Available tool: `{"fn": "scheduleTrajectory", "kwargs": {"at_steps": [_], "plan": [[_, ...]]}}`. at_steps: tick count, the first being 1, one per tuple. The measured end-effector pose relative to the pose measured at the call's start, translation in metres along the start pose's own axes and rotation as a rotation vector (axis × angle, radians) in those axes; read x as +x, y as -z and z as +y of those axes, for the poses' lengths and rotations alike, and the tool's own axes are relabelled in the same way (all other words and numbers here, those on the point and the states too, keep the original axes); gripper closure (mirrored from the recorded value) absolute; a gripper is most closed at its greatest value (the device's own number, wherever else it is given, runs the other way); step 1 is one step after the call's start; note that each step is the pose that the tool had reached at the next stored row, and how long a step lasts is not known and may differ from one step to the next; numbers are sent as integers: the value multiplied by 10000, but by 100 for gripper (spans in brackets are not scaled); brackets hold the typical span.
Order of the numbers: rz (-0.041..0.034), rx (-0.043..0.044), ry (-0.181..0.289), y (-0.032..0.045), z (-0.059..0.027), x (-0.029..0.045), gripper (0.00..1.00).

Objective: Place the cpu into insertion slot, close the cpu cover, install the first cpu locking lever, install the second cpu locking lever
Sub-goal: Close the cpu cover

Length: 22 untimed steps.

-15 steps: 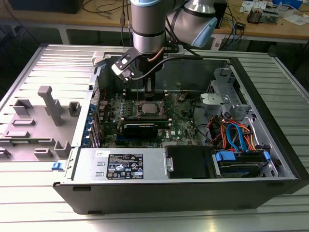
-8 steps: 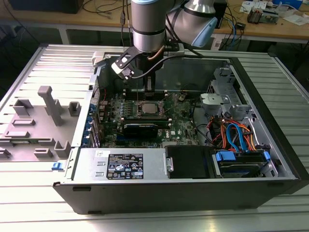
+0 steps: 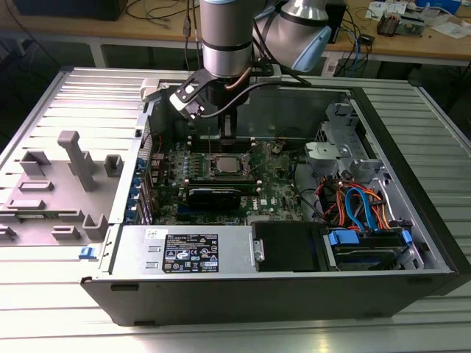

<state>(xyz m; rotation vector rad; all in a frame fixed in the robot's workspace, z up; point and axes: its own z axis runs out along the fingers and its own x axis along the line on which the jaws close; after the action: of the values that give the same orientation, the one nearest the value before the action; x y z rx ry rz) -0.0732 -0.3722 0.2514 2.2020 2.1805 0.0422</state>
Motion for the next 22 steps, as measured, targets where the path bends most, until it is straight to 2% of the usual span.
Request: {"fn": "scheduleTrajectory", "kwargs": {"at_steps": [6, 15, 22], "plan": [[0, 0, 0, 71, 3, -1, 89], [28, 1, -1, 76, 4, -1, 89], [27, 1, -2, 134, 7, -1, 89]]}}
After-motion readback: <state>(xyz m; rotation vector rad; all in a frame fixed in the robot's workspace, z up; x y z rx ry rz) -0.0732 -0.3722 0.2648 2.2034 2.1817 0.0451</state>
